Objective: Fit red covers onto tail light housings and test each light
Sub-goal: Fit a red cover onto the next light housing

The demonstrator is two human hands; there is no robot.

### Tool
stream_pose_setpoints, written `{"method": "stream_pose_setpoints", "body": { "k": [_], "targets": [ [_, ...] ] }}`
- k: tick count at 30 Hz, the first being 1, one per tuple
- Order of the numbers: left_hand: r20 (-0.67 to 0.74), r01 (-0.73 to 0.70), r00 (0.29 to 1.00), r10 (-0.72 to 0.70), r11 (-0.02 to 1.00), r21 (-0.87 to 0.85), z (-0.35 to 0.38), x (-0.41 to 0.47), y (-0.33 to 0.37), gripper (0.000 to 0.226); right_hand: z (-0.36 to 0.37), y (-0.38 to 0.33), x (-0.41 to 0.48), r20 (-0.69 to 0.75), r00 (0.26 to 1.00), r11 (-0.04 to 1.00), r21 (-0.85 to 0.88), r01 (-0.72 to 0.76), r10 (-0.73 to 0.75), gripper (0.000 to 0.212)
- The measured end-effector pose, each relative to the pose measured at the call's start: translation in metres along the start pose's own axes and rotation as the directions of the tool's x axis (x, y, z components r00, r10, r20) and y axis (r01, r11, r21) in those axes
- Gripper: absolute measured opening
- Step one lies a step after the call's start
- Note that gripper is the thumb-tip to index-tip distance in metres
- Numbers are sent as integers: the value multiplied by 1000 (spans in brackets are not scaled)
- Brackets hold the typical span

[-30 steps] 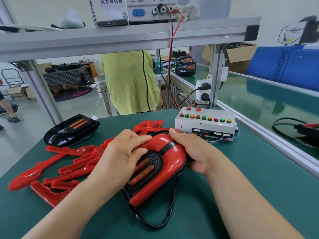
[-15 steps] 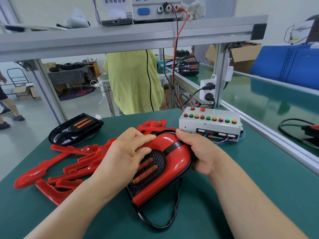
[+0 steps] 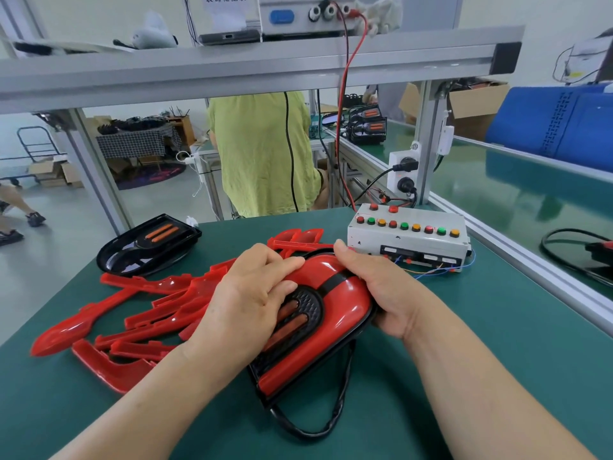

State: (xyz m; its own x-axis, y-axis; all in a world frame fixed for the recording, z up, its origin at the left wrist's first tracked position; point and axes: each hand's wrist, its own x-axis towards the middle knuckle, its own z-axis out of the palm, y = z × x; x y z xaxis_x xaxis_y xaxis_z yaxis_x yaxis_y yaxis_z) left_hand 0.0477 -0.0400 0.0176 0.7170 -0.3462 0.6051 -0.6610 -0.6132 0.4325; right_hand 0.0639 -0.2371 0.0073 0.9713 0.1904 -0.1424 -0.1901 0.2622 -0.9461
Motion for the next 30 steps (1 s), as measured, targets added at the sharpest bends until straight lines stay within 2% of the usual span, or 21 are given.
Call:
{"method": "stream_pose_setpoints", "body": {
  "k": [2, 6, 10, 30],
  "targets": [
    [9, -13, 1000, 13, 1000, 3, -2, 1, 0, 35, 0, -1, 0, -1, 1000, 1000, 14, -2, 2, 47],
    [36, -24, 999, 23, 1000, 12, -6, 5, 1, 33, -1, -2, 1, -93, 996, 1000, 29, -6, 8, 44],
    [-7, -15, 1000, 15, 1000, 16, -9, 5, 4, 34, -1, -2, 1, -136, 991, 1000, 16, 1, 1, 40],
    [14, 12, 1000, -12, 1000, -14, -2, 3, 1, 34, 3, -5, -5, -92, 995, 1000, 0, -23, 23, 42]
  ]
}}
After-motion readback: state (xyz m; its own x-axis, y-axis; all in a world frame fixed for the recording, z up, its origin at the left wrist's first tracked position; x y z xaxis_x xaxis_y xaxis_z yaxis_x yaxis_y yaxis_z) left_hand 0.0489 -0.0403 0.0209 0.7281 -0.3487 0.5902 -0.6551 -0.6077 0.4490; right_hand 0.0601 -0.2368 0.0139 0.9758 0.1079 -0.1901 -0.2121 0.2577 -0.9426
